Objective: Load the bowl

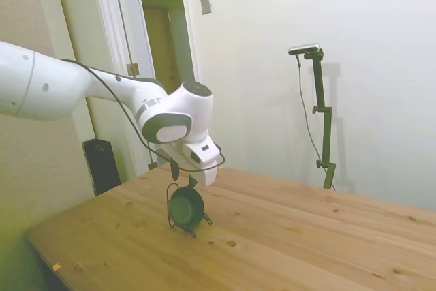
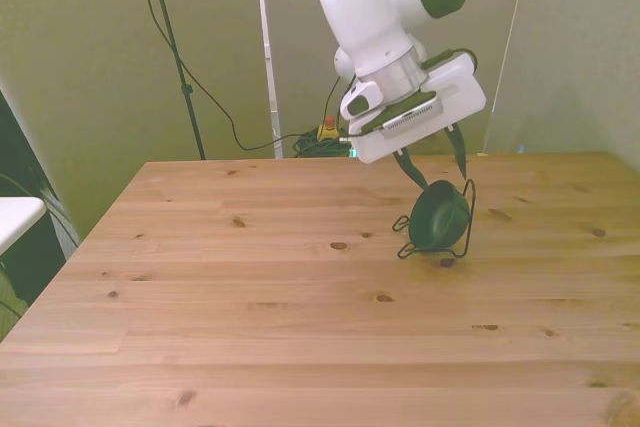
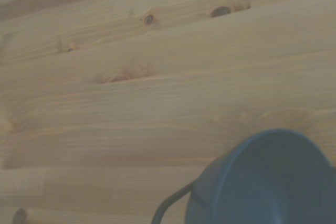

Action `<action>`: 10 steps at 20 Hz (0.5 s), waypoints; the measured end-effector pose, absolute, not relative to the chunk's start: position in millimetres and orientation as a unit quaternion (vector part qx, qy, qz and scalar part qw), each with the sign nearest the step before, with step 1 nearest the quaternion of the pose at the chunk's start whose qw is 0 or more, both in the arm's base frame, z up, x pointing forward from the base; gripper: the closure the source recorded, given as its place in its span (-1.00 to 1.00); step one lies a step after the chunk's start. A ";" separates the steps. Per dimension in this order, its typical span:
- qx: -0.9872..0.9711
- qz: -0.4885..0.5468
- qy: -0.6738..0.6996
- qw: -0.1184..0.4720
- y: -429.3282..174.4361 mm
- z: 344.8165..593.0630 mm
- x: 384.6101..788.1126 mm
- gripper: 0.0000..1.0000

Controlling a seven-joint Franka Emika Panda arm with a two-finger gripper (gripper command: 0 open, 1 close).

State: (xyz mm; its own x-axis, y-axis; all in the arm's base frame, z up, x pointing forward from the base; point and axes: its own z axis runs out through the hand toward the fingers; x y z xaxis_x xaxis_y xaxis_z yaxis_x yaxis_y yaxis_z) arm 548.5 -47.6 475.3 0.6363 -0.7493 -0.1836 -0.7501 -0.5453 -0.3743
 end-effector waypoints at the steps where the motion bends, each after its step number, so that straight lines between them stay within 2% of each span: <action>1: -0.880 -0.013 0.433 0.193 -45.8 482.5 545.5 -1.00; 6: -0.873 -0.079 0.474 0.085 -41.9 521.8 526.6 -1.00; 10: -0.856 -0.107 0.506 0.008 -36.1 527.5 509.4 -1.00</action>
State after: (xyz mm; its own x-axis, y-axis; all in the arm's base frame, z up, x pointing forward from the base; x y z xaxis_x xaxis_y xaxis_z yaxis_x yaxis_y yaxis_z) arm 509.4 -36.1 527.5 0.4659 -0.8676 0.1739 -0.8640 -0.4885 -0.1223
